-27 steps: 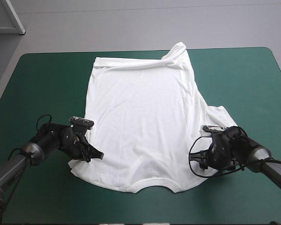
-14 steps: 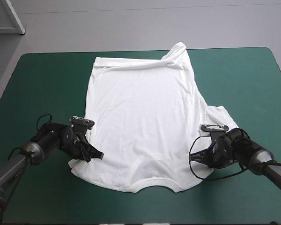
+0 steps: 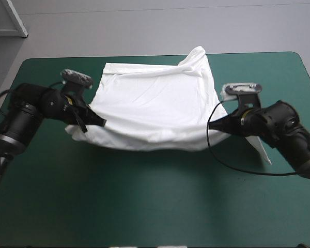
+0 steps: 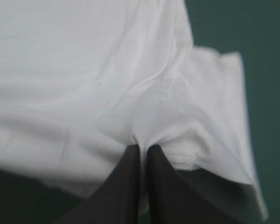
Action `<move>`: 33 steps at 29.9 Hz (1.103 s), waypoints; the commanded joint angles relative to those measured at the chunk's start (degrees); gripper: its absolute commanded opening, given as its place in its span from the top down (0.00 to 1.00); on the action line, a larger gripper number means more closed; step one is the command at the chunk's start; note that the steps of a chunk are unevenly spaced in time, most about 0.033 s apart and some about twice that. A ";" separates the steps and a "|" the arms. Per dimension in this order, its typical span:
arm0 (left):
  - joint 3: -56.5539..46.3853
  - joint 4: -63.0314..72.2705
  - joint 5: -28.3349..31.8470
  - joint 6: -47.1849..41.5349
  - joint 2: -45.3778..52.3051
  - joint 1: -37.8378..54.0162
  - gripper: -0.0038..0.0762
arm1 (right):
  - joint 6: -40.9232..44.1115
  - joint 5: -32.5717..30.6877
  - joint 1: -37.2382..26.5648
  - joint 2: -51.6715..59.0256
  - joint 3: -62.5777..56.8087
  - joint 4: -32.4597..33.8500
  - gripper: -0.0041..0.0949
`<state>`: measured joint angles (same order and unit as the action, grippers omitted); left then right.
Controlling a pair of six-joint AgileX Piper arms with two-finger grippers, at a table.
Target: Fold the cloth
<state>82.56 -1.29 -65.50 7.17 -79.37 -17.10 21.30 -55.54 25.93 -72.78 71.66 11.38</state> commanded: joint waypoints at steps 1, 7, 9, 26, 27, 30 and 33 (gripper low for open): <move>16.64 -4.29 -3.30 0.06 2.52 -0.25 0.96 | -0.85 -3.26 -0.04 1.96 15.05 6.75 0.97; 40.76 -7.52 -1.05 0.76 2.32 -0.25 0.96 | -4.84 -3.80 -0.04 1.70 36.85 10.87 0.97; 46.08 -7.80 0.45 2.16 2.32 -0.25 0.96 | -7.14 -3.78 -0.04 1.70 43.44 11.74 0.97; 59.39 -8.30 3.77 8.21 1.92 -0.25 0.96 | -16.29 0.80 -0.04 -1.27 69.47 12.19 0.97; 59.27 -7.88 3.63 8.36 1.64 -0.25 0.96 | -16.59 -0.18 -0.04 -1.79 69.37 12.19 0.97; 57.80 -7.62 3.24 9.36 -0.07 -0.25 0.96 | -17.91 -2.16 -0.04 -3.72 69.16 12.56 0.97; 54.15 -7.62 2.65 9.24 -2.69 -0.25 0.96 | -18.29 -2.91 -0.04 -7.28 68.12 12.65 0.97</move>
<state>138.88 -7.80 -66.97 16.38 -80.27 -17.31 3.98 -61.87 26.10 -77.84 139.98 21.53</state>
